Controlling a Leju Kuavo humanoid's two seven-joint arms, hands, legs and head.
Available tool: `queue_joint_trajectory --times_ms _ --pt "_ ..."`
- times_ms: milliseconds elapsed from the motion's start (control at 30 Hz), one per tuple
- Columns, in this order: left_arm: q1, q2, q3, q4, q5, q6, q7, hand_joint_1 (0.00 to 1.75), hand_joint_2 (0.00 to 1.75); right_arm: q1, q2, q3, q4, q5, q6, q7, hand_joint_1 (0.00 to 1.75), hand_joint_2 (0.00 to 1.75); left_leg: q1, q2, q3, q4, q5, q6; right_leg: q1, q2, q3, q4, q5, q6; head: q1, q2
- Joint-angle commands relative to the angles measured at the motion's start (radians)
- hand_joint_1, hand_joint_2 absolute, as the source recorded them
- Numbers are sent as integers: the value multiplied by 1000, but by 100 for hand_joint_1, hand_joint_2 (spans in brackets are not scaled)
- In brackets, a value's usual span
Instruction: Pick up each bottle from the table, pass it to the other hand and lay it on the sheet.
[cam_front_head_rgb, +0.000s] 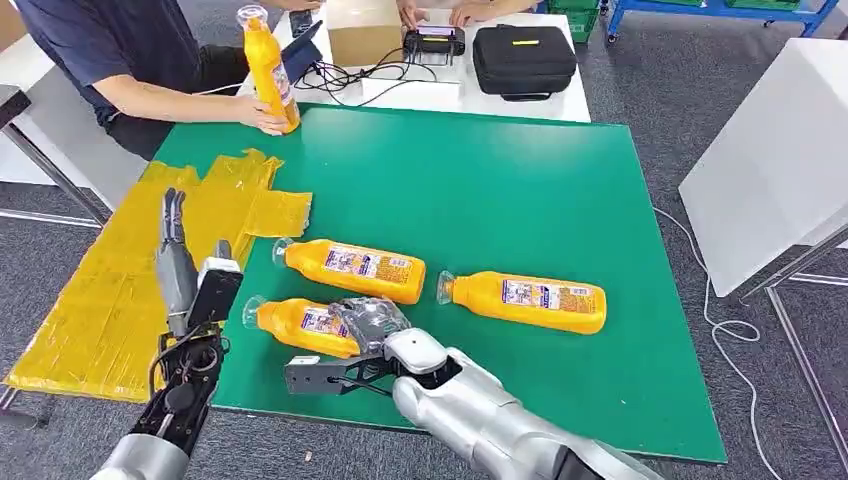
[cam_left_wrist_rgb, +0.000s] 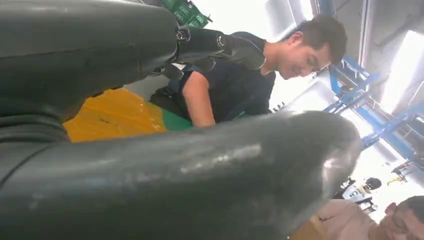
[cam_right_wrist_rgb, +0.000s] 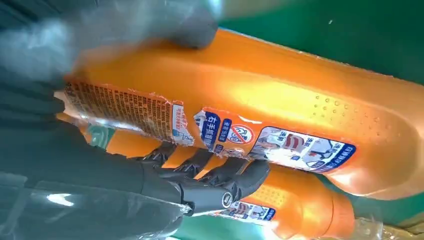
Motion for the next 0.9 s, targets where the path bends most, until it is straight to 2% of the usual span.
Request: queue_joint_trajectory --times_ms 33,333,367,400,433,467,600,700,900 --pt "-68 -12 -3 115 15 -3 -11 0 0 17 -17 79 113 -4 35 4 175 175 1 -3 4 -2 0 -1 1 -1 6 -3 -1 -1 0 0" --pt "-82 0 -15 146 58 11 -34 0 0 34 -17 129 137 16 76 23 175 175 1 -4 8 -2 0 -2 1 -2 9 -4 -1 -1 0 0" --pt "-81 3 -20 149 71 14 -40 0 0 37 -17 133 143 16 86 29 166 175 1 -3 9 -3 0 -2 1 -1 10 -4 0 -1 0 0" --pt "-81 5 -22 150 78 16 -43 0 0 42 -17 131 153 12 91 33 147 175 0 -2 8 -2 0 -1 0 -1 9 -3 0 -1 0 0" --pt "-81 6 -24 151 83 17 -46 0 0 43 -17 132 160 13 93 37 31 175 1 -3 9 -3 0 -2 1 -1 10 -4 0 -1 0 0" --pt "-82 6 -25 153 85 18 -46 0 0 44 -17 131 169 12 92 38 0 175 1 -3 11 -4 1 -2 1 -1 12 -5 0 -2 0 0" --pt "-83 6 -33 156 97 19 -52 0 0 44 -17 126 185 3 122 52 0 175 1 0 14 -3 0 -3 1 2 11 -4 0 -2 -1 0" --pt "-82 3 -37 156 96 22 -50 0 0 42 -17 125 188 1 134 59 0 175 2 1 15 -2 -1 -3 1 2 5 -4 0 -2 0 0" --pt "-83 3 -39 152 101 24 -44 0 0 45 -17 128 192 1 161 66 0 175 2 -2 16 -4 -1 -5 1 2 7 -6 0 -2 0 0"
